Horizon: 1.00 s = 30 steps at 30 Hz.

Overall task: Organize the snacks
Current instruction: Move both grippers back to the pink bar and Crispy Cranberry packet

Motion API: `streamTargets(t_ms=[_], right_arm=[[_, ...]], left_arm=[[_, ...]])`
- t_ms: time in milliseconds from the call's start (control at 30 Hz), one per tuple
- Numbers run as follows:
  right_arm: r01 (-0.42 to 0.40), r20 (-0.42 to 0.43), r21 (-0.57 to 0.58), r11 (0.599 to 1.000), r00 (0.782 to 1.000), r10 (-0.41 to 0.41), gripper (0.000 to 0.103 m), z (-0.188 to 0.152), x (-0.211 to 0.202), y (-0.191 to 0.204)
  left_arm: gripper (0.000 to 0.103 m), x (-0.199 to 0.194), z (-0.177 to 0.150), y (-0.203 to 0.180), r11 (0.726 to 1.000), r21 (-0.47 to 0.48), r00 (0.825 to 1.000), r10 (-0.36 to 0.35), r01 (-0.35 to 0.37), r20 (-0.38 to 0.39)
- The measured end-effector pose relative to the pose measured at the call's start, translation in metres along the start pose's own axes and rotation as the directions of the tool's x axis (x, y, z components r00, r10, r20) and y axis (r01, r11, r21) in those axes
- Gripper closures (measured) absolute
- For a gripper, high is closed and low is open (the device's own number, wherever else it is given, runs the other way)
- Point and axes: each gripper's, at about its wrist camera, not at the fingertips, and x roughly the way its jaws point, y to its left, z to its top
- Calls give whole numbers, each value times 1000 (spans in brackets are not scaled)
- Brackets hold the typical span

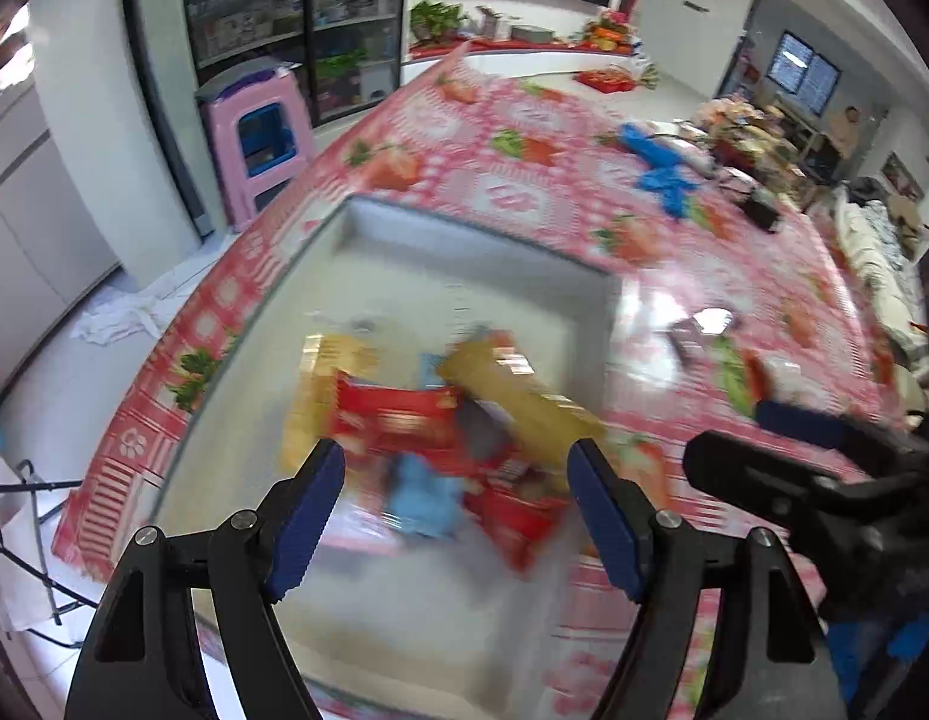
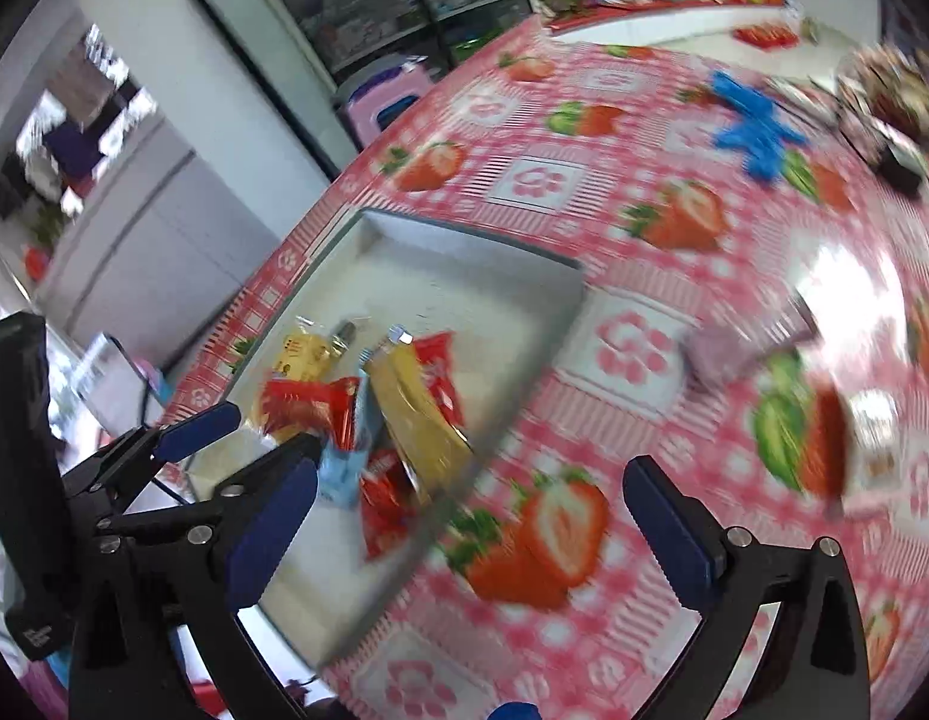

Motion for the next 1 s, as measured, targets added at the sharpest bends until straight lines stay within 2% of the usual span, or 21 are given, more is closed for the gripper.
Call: streamTargets(t_ms=[133, 267, 333, 400, 467, 533, 600, 667, 733, 800, 900, 933, 1000], right_arm=[[19, 31, 78, 997, 999, -21, 0, -22, -36, -43], [49, 78, 180, 982, 995, -64, 0, -50, -77, -100], [54, 100, 268, 962, 992, -84, 0, -67, -97, -136], [51, 113, 361, 931, 989, -98, 0, -82, -112, -169], [23, 131, 477, 879, 987, -97, 0, -100, -131, -207], [-3, 151, 560, 829, 984, -99, 0, -114, -148, -234], [-24, 176, 624, 781, 978, -111, 0, -128, -166, -258], [-34, 190, 657, 753, 974, -122, 0, -135, -180, -273], [-39, 207, 671, 741, 969, -137, 0, -137, -195, -281], [-33, 225, 665, 746, 961, -158, 0, -134, -208, -282], [35, 202, 623, 781, 958, -204, 0, -123, -210, -272], [68, 181, 604, 794, 959, -219, 0, -119, -206, -266], [112, 139, 564, 818, 964, -229, 0, -112, -189, -257]], left_arm=[[23, -38, 6, -43, 994, 8, 994, -112, 112, 18], [22, -89, 14, -105, 980, 94, 980, -184, 177, 70], [22, -111, 18, -131, 968, 138, 971, -222, 210, 84], [22, -138, 26, -160, 954, 185, 961, -258, 237, 100], [22, -166, 37, -183, 943, 222, 950, -283, 249, 133], [21, -191, 46, -198, 930, 239, 931, -323, 279, 168], [17, -216, 56, -209, 912, 248, 904, -379, 328, 197], [16, -231, 64, -220, 902, 277, 889, -397, 331, 229], [16, -231, 69, -226, 914, 309, 897, -350, 263, 272], [15, -210, 73, -228, 929, 316, 918, -283, 191, 278], [15, -145, 77, -220, 945, 301, 965, -193, 133, 180], [15, -122, 75, -217, 948, 300, 974, -159, 105, 159], [15, -70, 68, -207, 948, 318, 990, -50, 5, 134]])
